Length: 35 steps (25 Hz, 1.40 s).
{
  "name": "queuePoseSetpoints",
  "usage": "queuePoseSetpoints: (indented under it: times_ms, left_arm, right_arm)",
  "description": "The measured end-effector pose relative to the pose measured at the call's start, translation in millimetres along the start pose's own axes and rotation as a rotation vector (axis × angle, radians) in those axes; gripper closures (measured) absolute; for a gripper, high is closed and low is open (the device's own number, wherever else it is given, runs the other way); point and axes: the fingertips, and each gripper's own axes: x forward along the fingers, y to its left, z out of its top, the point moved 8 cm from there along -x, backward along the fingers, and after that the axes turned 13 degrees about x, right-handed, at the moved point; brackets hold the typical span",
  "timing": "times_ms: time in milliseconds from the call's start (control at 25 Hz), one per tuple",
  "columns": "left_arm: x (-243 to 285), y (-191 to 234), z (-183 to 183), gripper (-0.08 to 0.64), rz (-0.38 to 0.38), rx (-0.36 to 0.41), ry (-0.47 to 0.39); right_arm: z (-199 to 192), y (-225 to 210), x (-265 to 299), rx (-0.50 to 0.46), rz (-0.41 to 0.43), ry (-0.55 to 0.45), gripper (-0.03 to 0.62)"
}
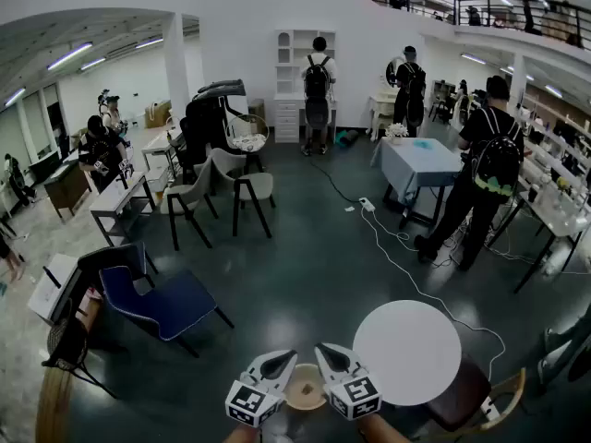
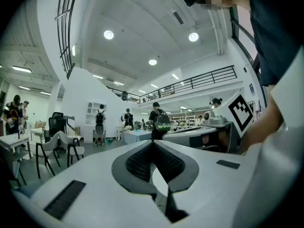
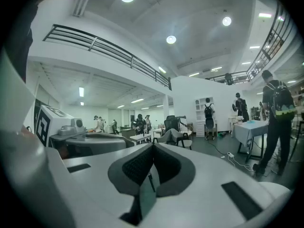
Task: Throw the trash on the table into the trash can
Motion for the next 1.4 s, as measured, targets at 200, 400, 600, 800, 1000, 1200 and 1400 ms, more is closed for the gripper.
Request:
queuePoseSetpoints:
  times_ms: [200,400,600,800,1000,1200,1400]
  left_arm:
    - [-11,-42,21,0.545,-0.006,-0.006,-0.012]
    - [-25,-82,37,0.545,0.011,0.007,-0.010]
    - [-38,-125,52,0.545,0.013,0.037,0.006]
    - [-44,-169,63,0.545,0.010,0.046,0.016]
    - [-51,-207,69,0.545,0.000,0.053,0.003]
    - [-57,-237,73,0.545,-0.002,0.066,-0.004]
    - [-65,-264,79,0.545,-0.003,0.065,-0.002]
  right_arm:
    - [0,6,-46,-0.005,0.000,-0.014,0.574]
    - [-4,13,-92,-0.011,0.006,-0.020,0.574]
    - [-9,16,-142,-0.026,0.018,-0.022,0.574]
    - [-13,17,-185,-0.027,0.029,-0.030,0.574]
    - [-22,22,-224,-0.042,0.032,-0.039,0.574]
    - [-27,21,-257,-0.043,0.045,-0.066,0.574]
    - [-27,24,-286,-0.045,0.049,-0.079,0.574]
